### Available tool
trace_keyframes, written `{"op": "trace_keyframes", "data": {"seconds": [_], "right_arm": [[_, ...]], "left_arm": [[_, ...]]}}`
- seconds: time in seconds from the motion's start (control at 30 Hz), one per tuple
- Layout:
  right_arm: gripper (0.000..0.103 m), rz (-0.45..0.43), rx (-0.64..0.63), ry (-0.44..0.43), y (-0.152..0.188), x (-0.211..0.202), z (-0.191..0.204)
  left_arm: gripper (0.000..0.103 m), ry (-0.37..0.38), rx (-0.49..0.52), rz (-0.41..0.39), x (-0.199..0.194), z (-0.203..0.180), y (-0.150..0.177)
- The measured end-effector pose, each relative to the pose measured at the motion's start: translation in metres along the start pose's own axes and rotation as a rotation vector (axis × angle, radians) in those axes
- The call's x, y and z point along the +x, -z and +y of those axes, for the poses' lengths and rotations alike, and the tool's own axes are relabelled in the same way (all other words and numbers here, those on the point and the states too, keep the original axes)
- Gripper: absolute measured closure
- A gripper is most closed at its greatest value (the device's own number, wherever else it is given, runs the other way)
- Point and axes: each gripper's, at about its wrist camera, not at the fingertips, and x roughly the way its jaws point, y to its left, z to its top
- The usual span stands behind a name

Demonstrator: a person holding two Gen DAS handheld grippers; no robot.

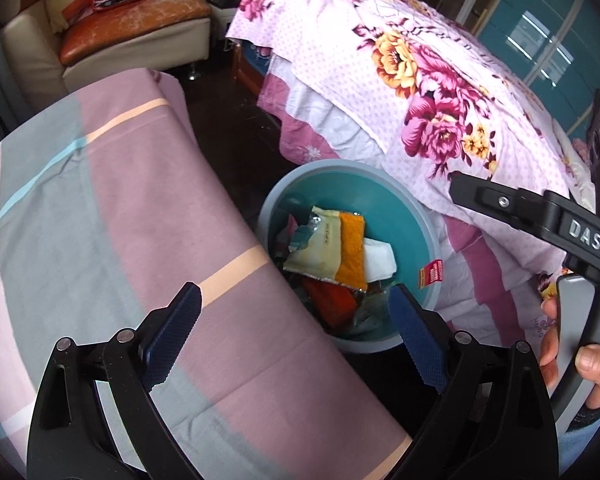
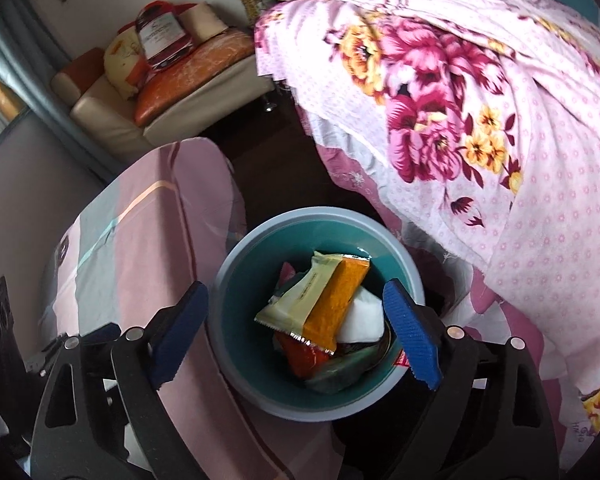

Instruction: Collect trash

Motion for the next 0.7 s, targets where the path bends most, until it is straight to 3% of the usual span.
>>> {"op": "trace_keyframes", "data": {"seconds": [0.33, 0.7], "right_arm": [[0.007, -0.020, -0.143, -0.002, 0.019, -0.028, 0.042], [0.007, -0.080, -0.279, 0.030, 0.048, -0.066, 0.079]], "left_arm": [[0.004, -0.083, -0.079, -0.096, -0.057, 0.025, 0.017], [0.004, -0.106, -0.157, -0.121, -0.097, 0.047, 0.042]]}}
